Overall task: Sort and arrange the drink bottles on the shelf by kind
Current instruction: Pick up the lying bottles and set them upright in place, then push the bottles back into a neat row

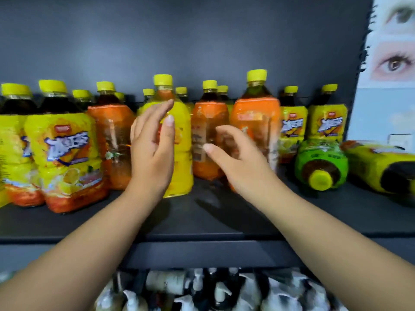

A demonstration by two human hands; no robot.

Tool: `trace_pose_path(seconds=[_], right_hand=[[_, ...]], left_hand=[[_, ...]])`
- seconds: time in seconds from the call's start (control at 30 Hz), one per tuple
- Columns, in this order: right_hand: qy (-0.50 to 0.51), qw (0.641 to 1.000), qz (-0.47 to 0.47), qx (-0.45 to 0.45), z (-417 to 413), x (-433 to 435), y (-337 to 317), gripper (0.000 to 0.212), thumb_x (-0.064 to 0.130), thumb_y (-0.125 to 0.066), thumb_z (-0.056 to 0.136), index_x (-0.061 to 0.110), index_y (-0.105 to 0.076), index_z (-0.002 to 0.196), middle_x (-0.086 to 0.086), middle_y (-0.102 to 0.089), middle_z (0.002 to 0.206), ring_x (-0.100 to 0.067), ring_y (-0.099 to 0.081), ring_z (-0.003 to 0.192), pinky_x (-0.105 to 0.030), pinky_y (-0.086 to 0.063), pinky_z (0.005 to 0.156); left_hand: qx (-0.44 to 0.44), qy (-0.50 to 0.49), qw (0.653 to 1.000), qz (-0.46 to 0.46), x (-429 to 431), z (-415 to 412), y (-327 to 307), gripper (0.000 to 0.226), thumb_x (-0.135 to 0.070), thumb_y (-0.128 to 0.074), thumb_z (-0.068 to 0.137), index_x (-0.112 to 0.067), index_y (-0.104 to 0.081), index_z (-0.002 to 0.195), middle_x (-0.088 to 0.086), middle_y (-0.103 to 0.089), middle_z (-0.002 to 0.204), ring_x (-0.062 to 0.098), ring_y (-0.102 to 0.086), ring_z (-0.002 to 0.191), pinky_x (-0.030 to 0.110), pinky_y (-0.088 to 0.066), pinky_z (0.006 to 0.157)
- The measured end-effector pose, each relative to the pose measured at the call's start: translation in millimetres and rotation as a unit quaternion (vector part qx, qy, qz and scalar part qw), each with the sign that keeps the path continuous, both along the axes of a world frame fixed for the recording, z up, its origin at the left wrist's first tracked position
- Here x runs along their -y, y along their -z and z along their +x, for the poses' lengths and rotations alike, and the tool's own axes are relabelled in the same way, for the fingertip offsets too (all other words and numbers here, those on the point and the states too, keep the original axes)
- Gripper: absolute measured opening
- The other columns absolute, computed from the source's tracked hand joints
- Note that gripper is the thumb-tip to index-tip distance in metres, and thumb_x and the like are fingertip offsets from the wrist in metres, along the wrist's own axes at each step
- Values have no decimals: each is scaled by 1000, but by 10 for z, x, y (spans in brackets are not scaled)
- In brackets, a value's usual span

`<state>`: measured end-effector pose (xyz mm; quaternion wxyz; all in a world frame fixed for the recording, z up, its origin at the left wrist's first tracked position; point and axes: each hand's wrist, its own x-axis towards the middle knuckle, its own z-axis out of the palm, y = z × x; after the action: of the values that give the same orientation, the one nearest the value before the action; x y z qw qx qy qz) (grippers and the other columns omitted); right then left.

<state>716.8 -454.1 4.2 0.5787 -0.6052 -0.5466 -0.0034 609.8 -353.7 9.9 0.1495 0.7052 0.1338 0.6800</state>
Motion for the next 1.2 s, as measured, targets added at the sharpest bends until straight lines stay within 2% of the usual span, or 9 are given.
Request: trace_pose_path(seconds=[0.17,0.33,0.43,0.6,0.77,0.87,1.0,1.1,1.2], right_hand=[[50,984,-23,170,737,1105,-36,32,33,-62,81,30,-54,112,19,-47,108,9,-39,104,-2,-28,87],[132,957,-29,256,1525,1708,-27,34,36,-65,78,17,-64,106,12,-52,102,4,-44,95,4,-24,84],[163,945,-46,278,1893,1964,-34,47,44,-65,73,12,-64,107,9,-51,104,-2,-45,102,5,-21,86],[144,942,-136,270,2249,2078,227,57,45,-67,67,11,-62,112,12,-47,116,-5,-43,115,6,-15,92],[151,933,-123,301,2474,2035,404,66,32,-83,63,11,-58,120,-8,-31,148,-22,-27,138,-27,-18,110],[140,938,-125,292,2543,2044,362,73,24,-84,61,12,-53,126,-8,-27,149,-13,-22,137,-23,-15,109],[153,902,-88,393,2593,2039,380,66,38,-74,60,2,-63,115,-21,-56,127,-23,-47,121,-22,-27,104],[189,901,-59,386,2591,2062,365,59,38,-71,59,3,-68,106,-17,-65,114,-28,-55,115,-20,-31,95],[182,933,10,311,2550,2092,236,55,37,-70,61,5,-68,106,0,-65,110,-5,-55,110,-6,-32,91]], left_hand=[[-76,114,990,21,866,535,198,25,-39,-39,86,-41,-62,94,-22,-57,101,-14,-51,96,12,-39,89],[-226,92,969,18,1329,1151,341,39,-46,-53,81,-30,-56,116,-9,-58,103,5,-52,100,11,-34,86],[-364,27,930,-46,1393,1381,372,63,-50,-60,79,-26,-40,134,-1,-53,125,15,-48,118,23,-34,93],[-476,-41,876,-71,1400,1619,335,76,-56,-62,74,-29,-28,136,7,-59,121,26,-55,109,25,-38,78],[-510,-76,856,-31,1384,1730,292,72,-44,-62,81,-19,-24,136,12,-60,105,30,-57,101,26,-35,69],[-505,-57,861,-7,1349,1743,289,61,-40,-60,84,-15,-29,131,13,-58,95,31,-57,92,30,-37,67],[-424,-17,905,38,1382,1709,295,48,-39,-55,86,-11,-39,122,3,-48,84,22,-46,73,28,-28,60],[-309,2,949,64,1432,1718,208,44,-35,-54,88,-9,-45,122,1,-47,91,18,-43,79,24,-23,60],[-220,15,972,86,1456,1699,-7,43,-37,-52,88,-7,-49,119,-1,-48,94,15,-44,83,21,-26,64]])
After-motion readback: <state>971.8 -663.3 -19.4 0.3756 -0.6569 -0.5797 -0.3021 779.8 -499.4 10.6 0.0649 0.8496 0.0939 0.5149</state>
